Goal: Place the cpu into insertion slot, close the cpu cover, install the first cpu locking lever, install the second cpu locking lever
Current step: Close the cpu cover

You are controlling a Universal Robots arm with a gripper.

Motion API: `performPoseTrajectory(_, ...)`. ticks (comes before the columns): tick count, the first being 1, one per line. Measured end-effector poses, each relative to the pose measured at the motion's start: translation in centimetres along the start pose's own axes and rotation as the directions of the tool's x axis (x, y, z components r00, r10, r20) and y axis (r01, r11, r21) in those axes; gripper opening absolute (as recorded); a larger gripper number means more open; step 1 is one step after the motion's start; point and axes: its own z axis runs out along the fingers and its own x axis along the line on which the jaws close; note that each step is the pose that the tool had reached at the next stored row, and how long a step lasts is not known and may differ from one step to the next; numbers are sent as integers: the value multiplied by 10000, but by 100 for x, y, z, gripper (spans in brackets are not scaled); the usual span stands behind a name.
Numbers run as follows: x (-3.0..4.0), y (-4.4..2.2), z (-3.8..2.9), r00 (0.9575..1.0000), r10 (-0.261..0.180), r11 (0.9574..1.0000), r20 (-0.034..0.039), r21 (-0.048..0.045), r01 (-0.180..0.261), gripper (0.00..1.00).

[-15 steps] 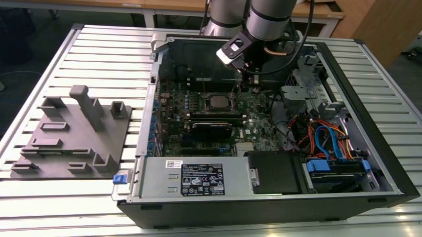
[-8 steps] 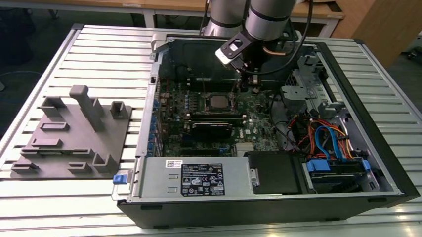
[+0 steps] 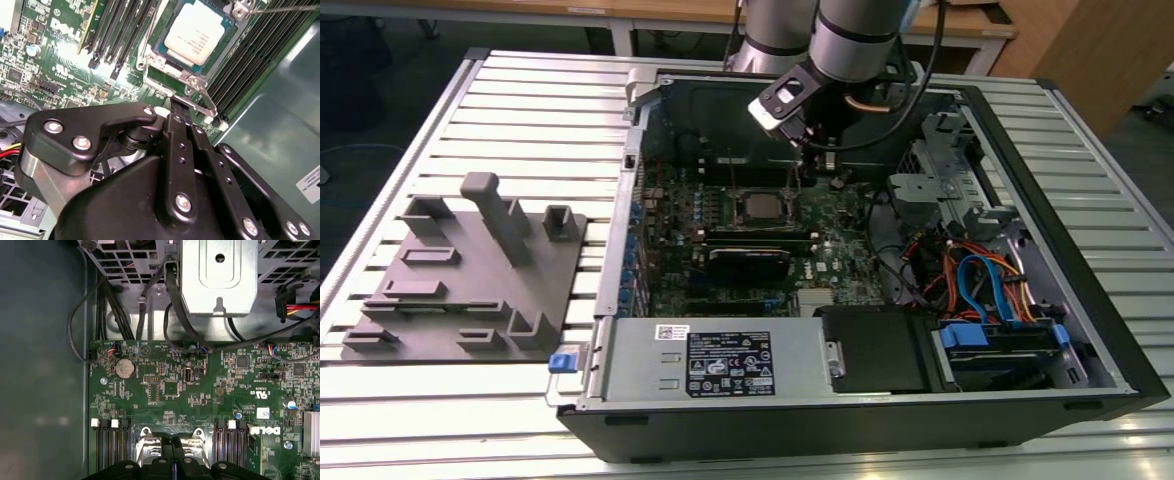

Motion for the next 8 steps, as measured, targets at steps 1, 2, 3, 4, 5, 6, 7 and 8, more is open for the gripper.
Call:
performPoseTrajectory(1,0,-9,0,10000,0,10000,1,0,0,10)
performPoseTrajectory(2,0,-17,0,10000,0,10000,1,0,0,10)
performPoseTrajectory(3,0,-25,1,10000,1,10000,0,0,-1,10)
performPoseTrajectory(4,0,-32,1,10000,1,10000,0,0,-1,10)
performPoseTrajectory(5,0,-37,1,10000,1,10000,0,0,-1,10)
performPoseTrajectory(6,-1,-42,1,10000,0,10000,1,0,0,10)
performPoseTrajectory(7,-1,-46,1,10000,0,10000,1,0,0,10)
performPoseTrajectory(8,0,-47,1,10000,-1,10000,0,0,1,10)
